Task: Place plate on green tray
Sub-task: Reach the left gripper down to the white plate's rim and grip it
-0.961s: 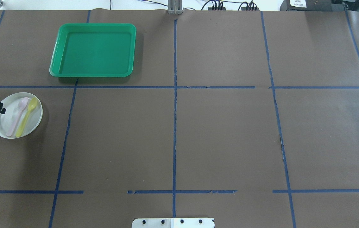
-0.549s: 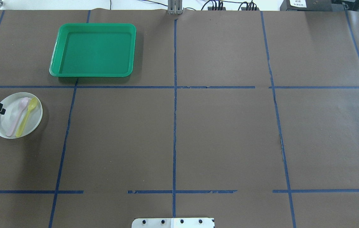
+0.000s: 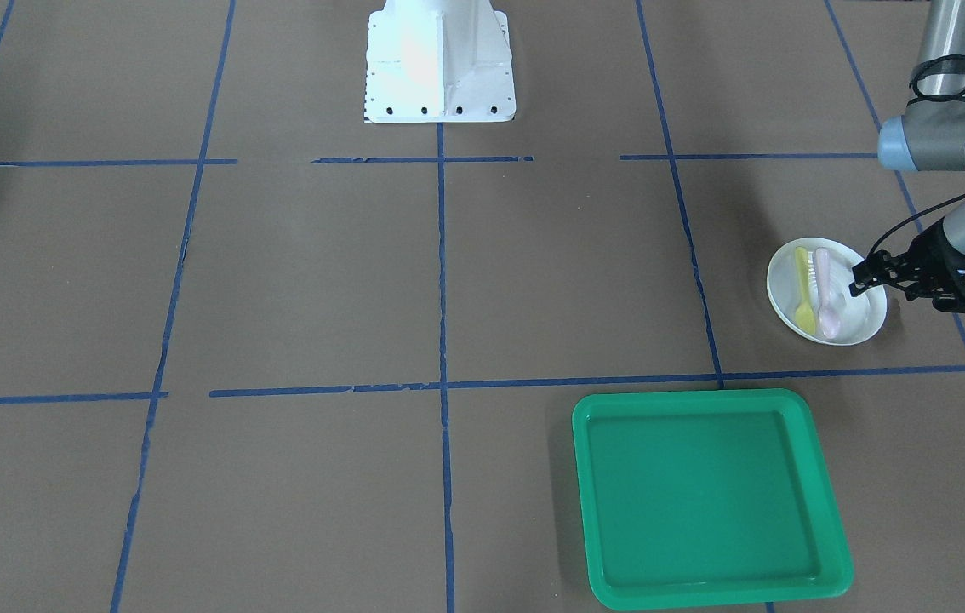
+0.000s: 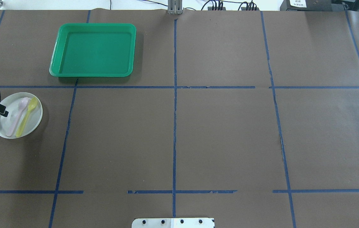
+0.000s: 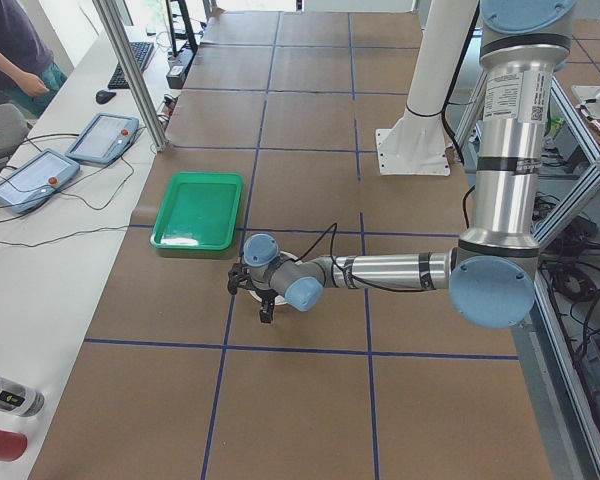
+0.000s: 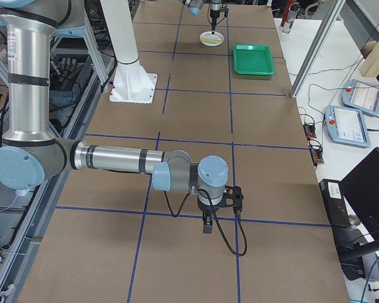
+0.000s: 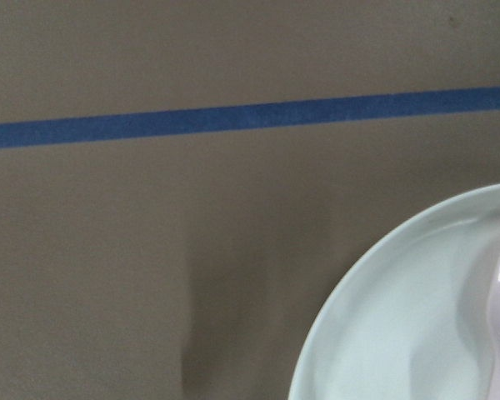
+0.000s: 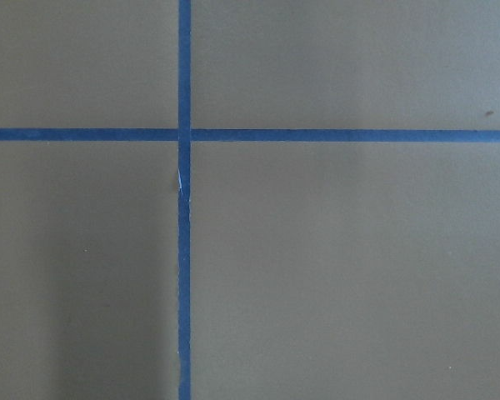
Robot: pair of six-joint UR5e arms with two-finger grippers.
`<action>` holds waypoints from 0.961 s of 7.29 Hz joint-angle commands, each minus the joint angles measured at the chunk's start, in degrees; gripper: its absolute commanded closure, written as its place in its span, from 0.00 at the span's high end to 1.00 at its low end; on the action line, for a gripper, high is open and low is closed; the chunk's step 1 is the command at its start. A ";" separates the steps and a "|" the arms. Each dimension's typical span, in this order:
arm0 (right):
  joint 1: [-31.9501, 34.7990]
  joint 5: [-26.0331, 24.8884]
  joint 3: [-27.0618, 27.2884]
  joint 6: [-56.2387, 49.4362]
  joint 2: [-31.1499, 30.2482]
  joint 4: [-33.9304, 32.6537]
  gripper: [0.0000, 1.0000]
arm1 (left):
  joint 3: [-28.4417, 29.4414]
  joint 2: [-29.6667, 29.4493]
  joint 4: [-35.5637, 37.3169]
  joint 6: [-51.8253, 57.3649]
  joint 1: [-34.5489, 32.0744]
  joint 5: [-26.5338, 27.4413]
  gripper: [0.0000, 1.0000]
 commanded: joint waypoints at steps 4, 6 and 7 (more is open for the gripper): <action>0.00 0.00 0.05 0.00 0.00 0.05 1.00 | -0.50 0.10 -0.01 0.43 0.23 -0.33 0.16; 0.00 0.00 0.05 0.00 0.00 -0.04 1.00 | -1.63 0.45 0.08 0.69 0.23 -0.59 0.00; 0.00 0.00 0.05 0.00 0.00 0.05 1.00 | -3.03 0.89 0.34 0.69 0.06 -0.68 0.00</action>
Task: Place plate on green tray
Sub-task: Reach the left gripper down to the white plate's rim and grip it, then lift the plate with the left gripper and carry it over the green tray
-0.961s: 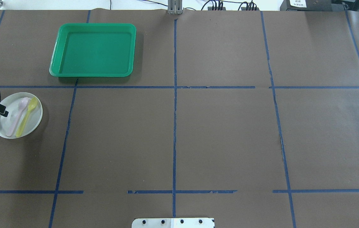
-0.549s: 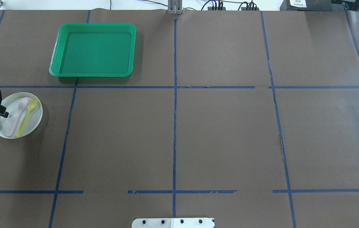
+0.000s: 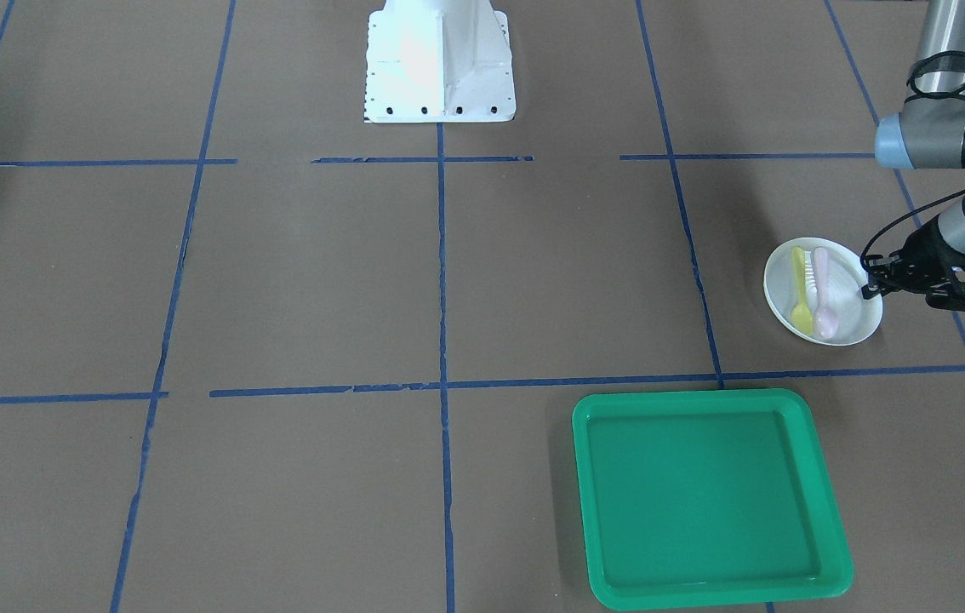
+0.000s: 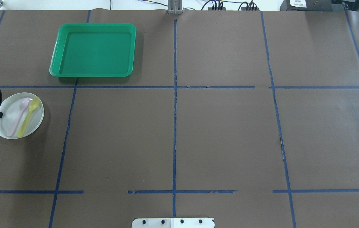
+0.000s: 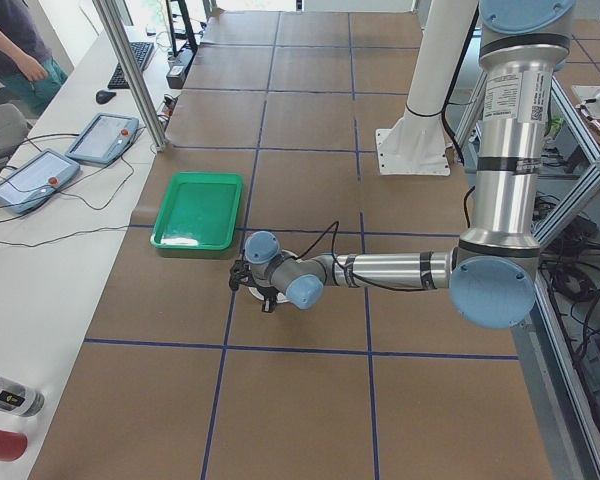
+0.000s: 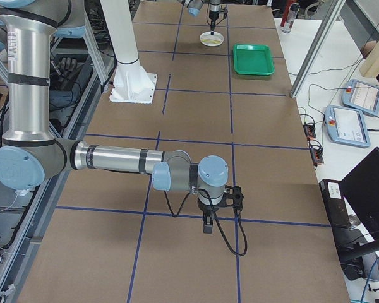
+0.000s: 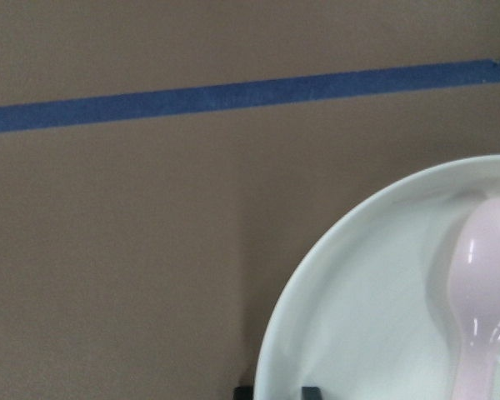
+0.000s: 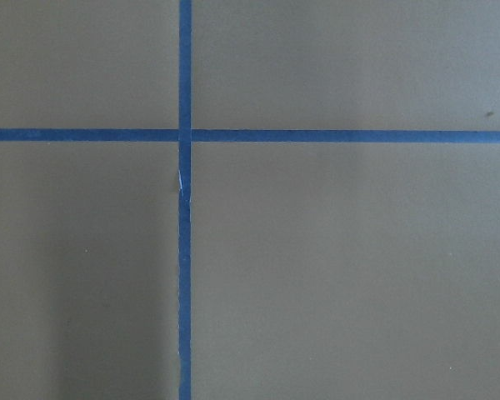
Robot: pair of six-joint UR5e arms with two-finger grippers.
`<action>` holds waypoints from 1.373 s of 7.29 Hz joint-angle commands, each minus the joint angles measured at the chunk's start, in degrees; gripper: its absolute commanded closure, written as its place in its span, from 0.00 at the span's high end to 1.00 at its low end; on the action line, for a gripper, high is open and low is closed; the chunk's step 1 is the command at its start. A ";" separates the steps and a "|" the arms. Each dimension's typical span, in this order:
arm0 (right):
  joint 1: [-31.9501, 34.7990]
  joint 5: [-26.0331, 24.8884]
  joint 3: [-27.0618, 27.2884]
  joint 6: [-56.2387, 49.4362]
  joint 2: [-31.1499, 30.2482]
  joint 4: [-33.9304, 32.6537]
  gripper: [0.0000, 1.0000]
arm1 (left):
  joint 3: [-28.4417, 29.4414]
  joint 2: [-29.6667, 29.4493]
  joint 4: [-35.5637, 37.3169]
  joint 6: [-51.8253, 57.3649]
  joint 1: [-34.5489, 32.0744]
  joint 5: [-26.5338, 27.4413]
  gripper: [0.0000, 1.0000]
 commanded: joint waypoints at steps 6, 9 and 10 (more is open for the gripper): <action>0.00 0.00 0.00 0.00 0.00 -0.05 1.00 | -4.29 1.67 3.03 0.08 -6.19 -17.33 0.00; 0.00 0.00 0.00 0.00 0.00 -0.05 1.00 | -3.85 -3.93 6.21 -9.25 -6.99 -22.53 0.00; 0.00 0.00 -0.08 0.00 0.00 -0.05 1.00 | -1.32 -8.91 5.86 -15.24 -6.99 -22.54 0.00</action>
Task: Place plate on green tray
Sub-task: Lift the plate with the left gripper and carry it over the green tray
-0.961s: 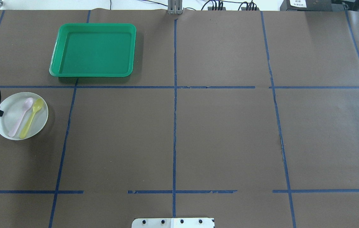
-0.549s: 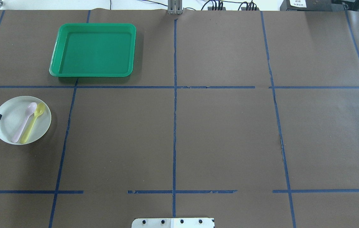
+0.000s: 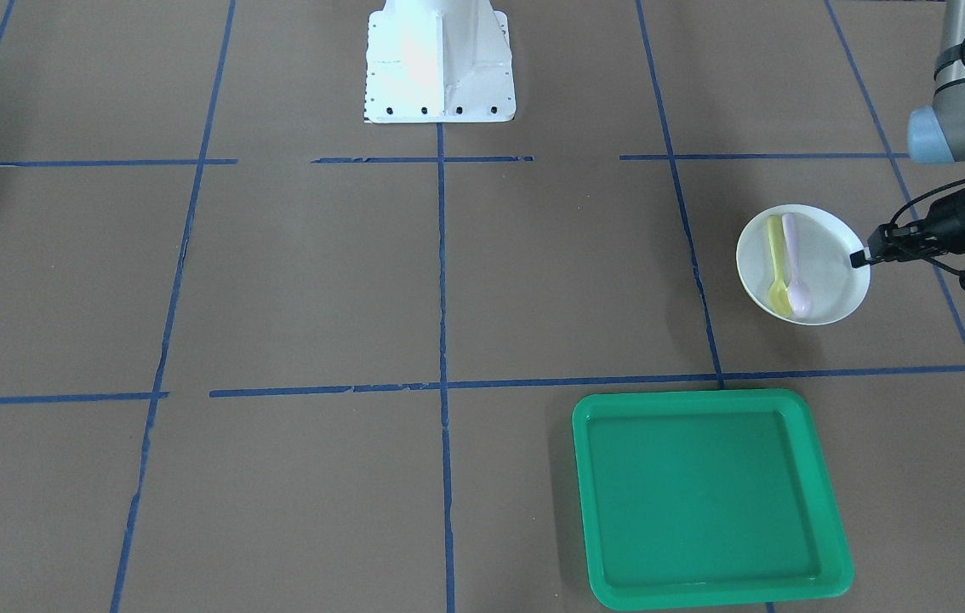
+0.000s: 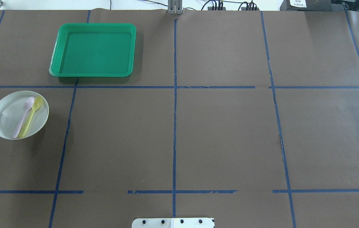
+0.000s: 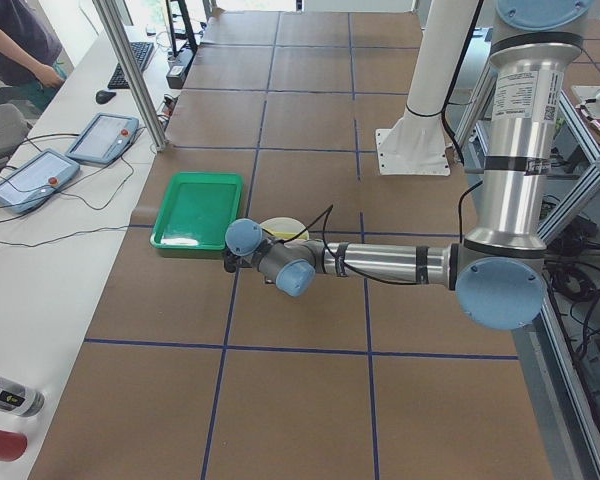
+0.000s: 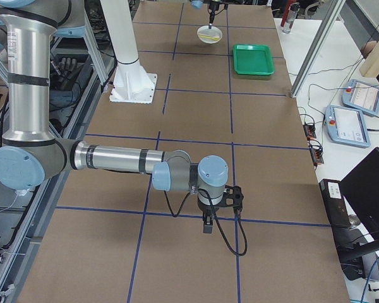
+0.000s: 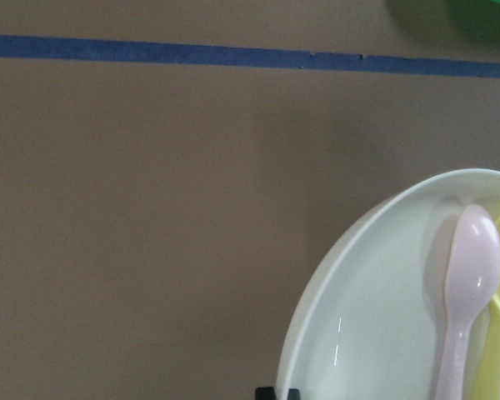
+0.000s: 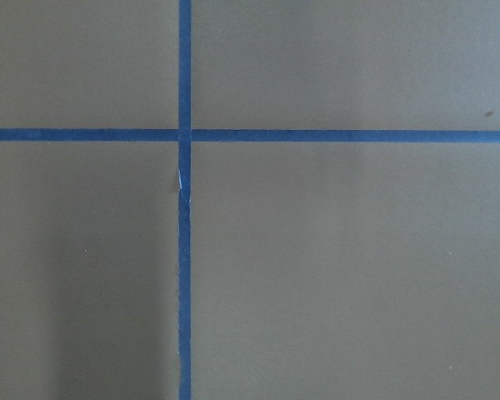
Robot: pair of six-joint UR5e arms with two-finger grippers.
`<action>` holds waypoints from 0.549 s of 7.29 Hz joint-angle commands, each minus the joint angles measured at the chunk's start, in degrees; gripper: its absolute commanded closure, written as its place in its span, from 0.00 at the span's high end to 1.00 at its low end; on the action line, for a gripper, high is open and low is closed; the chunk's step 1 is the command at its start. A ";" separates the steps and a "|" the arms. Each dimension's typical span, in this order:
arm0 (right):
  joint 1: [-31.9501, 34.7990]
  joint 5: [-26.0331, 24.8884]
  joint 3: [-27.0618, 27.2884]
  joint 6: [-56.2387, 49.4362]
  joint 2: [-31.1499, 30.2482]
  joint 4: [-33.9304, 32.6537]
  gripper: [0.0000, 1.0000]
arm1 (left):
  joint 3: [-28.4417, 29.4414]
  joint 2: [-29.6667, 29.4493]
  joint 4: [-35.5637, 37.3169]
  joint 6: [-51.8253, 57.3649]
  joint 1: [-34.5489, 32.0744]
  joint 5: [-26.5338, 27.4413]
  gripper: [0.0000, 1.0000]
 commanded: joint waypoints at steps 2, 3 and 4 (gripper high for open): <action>0.00 0.00 0.01 0.00 0.00 -0.01 1.00 | 9.02 -13.39 -0.56 -10.75 0.06 -0.42 0.00; 0.00 0.00 -0.08 0.00 0.00 -0.01 1.00 | 13.23 -18.56 -1.35 -15.47 0.32 0.98 0.00; 0.00 0.00 0.01 0.00 0.00 -0.01 1.00 | 15.97 -20.26 -5.10 -18.56 0.41 1.69 0.00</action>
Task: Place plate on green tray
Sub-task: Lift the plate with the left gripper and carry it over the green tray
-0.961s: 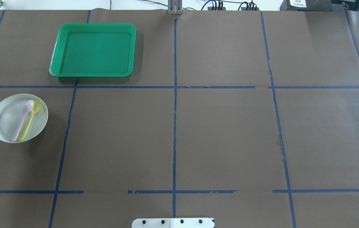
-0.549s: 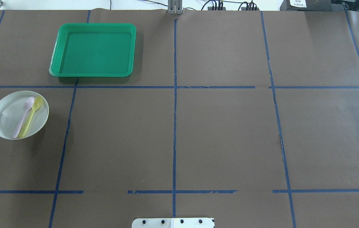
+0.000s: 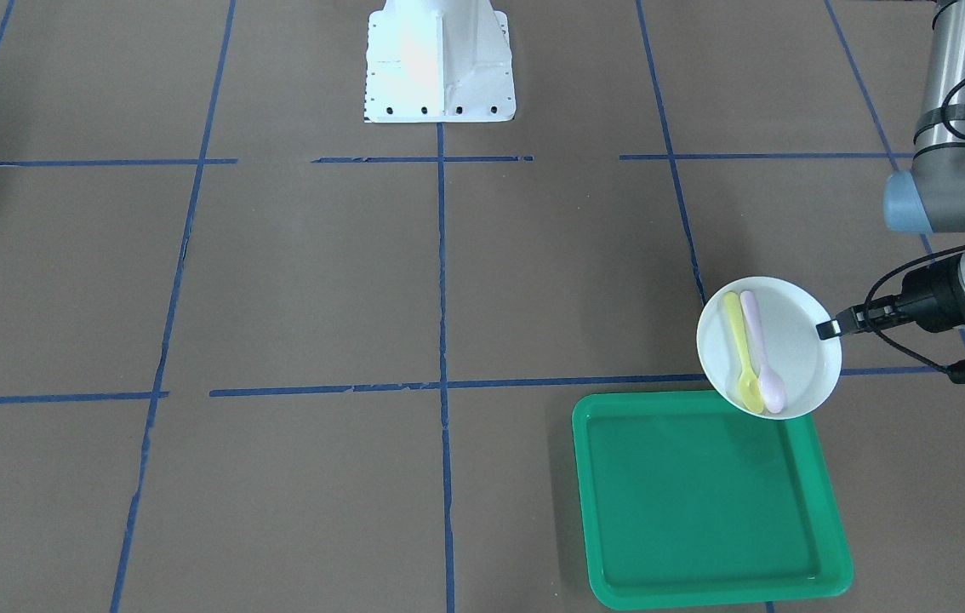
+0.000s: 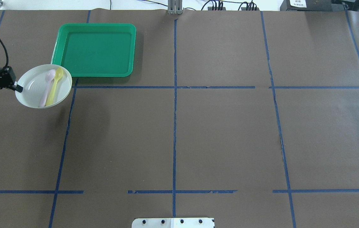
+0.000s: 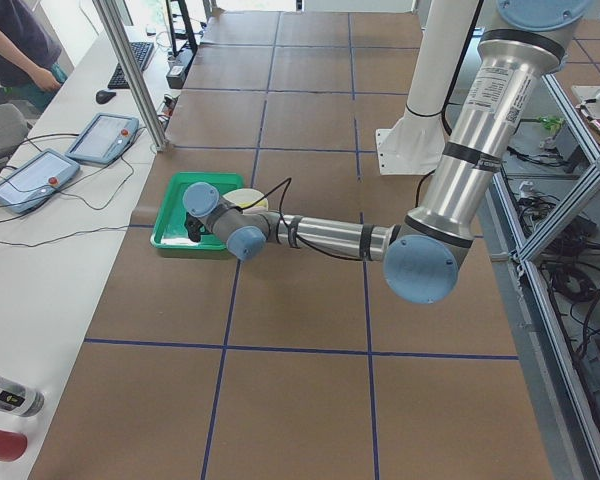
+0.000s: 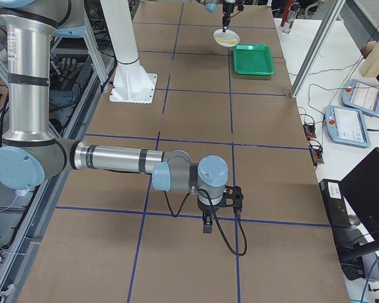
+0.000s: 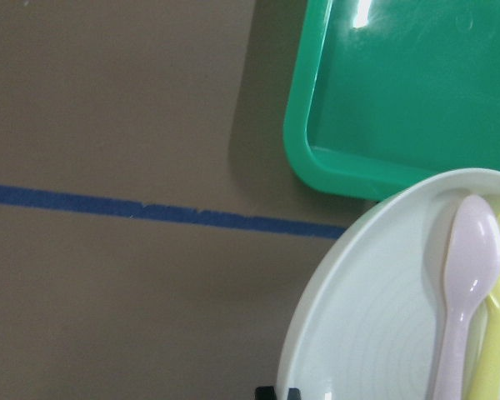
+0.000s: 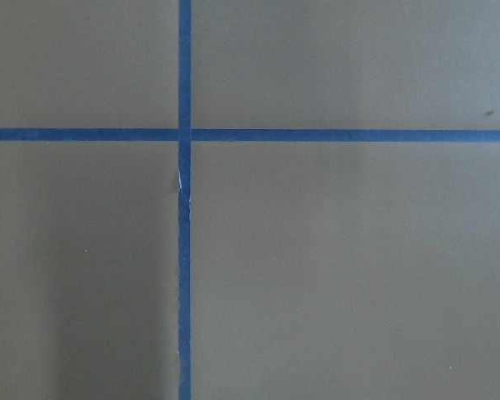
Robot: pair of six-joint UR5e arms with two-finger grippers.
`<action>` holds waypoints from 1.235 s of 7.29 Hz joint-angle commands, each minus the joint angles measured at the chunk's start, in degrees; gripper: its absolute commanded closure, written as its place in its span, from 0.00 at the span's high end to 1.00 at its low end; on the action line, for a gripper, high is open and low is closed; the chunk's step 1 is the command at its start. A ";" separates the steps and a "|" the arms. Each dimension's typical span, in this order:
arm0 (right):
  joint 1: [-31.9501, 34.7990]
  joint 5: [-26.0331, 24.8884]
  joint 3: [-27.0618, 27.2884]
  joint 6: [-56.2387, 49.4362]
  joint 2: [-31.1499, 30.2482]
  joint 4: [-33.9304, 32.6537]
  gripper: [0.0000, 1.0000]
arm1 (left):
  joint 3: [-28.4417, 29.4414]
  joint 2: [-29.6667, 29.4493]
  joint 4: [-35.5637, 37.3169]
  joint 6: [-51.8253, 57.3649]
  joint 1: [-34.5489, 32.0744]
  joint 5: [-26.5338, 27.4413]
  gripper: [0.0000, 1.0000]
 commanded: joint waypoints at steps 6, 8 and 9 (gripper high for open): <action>0.00 0.00 -0.05 0.00 -0.09 0.00 1.00 | 19.03 -13.34 -24.58 -33.78 8.67 22.15 0.00; 0.00 0.00 0.04 0.00 -0.09 0.00 1.00 | 20.45 -13.43 -26.53 -34.78 9.48 23.06 0.00; 0.00 0.00 0.04 0.00 -0.09 0.00 1.00 | 20.45 -13.35 -26.53 -34.96 9.48 22.63 0.00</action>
